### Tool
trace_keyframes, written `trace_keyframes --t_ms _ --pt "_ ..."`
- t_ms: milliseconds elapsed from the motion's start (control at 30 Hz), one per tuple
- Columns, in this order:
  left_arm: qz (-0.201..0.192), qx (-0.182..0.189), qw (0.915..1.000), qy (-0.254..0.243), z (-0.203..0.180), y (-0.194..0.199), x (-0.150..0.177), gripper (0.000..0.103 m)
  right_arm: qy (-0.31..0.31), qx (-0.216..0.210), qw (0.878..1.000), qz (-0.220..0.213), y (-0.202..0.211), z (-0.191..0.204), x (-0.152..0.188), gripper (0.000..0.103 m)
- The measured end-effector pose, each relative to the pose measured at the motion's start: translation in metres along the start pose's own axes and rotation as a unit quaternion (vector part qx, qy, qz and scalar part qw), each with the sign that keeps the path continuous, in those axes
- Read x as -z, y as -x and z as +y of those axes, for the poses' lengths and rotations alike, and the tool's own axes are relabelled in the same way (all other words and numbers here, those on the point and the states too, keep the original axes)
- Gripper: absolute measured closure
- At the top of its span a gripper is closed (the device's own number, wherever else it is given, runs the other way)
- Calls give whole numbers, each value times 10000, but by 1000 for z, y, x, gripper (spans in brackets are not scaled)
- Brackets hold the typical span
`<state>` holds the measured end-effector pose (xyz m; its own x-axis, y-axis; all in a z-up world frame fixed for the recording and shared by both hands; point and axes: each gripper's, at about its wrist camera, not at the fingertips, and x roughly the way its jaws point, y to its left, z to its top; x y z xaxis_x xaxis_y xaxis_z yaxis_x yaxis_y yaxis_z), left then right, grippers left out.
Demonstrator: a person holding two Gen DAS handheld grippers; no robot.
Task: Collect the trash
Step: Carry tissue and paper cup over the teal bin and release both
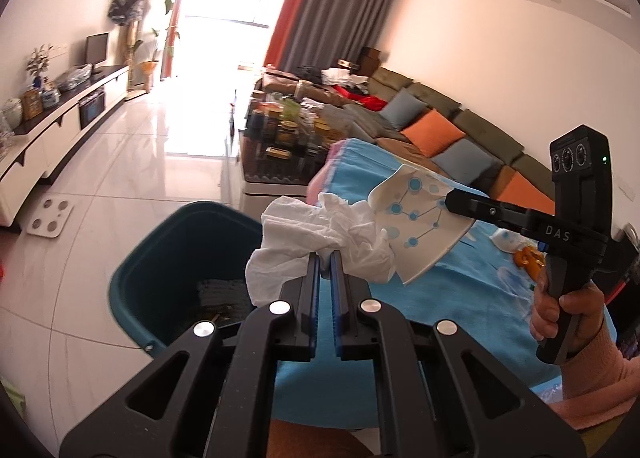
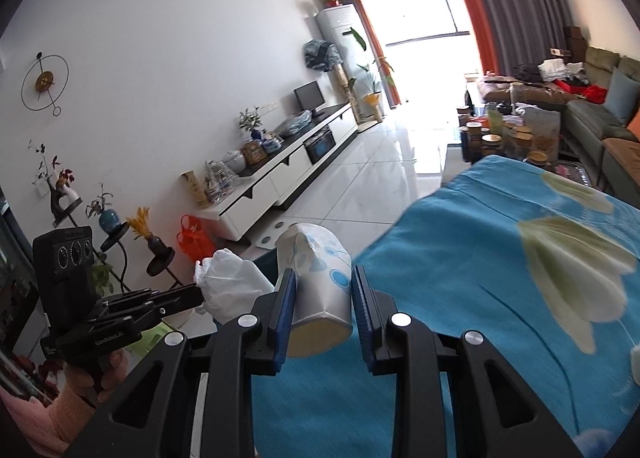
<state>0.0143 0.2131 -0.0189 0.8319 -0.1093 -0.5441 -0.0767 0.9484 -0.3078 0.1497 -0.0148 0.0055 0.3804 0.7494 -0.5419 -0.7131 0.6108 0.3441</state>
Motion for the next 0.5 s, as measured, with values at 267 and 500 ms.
trace_keyframes --t_ms 267,500 --pt "60 -364 9990 249 32 4 8 97 140 -108 9997 162 -29 16 -9 76" --pt "183 -631 9971 371 58 -4 14 97 157 -116 9989 417 -61 24 -11 76"
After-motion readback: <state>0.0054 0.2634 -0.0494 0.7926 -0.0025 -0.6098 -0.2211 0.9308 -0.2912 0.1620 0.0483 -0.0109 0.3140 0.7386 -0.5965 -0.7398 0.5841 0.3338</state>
